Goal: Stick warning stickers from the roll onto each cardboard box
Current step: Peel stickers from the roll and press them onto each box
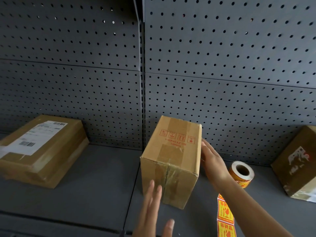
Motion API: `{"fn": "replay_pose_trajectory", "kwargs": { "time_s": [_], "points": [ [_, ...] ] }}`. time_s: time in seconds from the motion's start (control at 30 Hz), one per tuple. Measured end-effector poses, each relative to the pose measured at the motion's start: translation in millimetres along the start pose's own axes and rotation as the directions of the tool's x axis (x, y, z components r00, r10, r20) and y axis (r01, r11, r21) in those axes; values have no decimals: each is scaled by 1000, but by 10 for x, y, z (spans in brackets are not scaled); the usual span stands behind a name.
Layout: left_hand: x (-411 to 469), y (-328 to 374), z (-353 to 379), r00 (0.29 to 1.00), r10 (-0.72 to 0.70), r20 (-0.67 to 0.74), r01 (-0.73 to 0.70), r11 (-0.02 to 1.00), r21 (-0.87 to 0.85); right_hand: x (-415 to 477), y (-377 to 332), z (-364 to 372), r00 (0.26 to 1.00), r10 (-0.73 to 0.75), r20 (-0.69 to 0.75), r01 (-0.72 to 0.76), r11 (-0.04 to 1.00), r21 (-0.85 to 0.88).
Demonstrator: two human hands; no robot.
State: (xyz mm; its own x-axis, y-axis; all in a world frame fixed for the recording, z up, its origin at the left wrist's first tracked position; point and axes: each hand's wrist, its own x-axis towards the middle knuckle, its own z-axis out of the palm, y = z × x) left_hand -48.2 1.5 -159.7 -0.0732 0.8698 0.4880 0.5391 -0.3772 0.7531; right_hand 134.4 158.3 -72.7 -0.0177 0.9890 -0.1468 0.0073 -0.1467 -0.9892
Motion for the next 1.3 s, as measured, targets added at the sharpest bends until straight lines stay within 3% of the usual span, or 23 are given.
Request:
{"fn": "replay_pose_trajectory", "kwargs": {
  "time_s": [0.23,0.4,0.57,0.73,0.93,1.03,1.17,1.3],
  "points": [
    [244,-80,-148,987,-160,23,161,985,-57,-278,172,-91,997,-69,-45,64,992,-109],
    [545,-280,-343,952,-248,178,279,944,-178,-657,391,-178,993,-113,-29,107,981,-164],
    [771,-358,-472,914,-277,296,335,928,-166,-740,485,-178,987,-163,-1,160,968,-192],
    [804,-305,-509,902,-321,288,370,919,-135,-719,379,-92,983,-134,121,154,972,-175],
    [961,-2,-713,925,-357,130,373,917,-140,-856,108,-98,981,-192,23,190,940,-283],
    [1107,140,-855,900,-392,189,414,906,-91,-888,-89,-145,991,-117,59,130,947,-294],
    [1259,137,-916,806,-464,367,521,851,-70,-827,-218,-193,999,35,22,-26,946,-322],
    [1328,-12,-852,722,-537,436,569,820,67,-728,-229,-164,991,131,31,-113,935,-337]
  ]
}}
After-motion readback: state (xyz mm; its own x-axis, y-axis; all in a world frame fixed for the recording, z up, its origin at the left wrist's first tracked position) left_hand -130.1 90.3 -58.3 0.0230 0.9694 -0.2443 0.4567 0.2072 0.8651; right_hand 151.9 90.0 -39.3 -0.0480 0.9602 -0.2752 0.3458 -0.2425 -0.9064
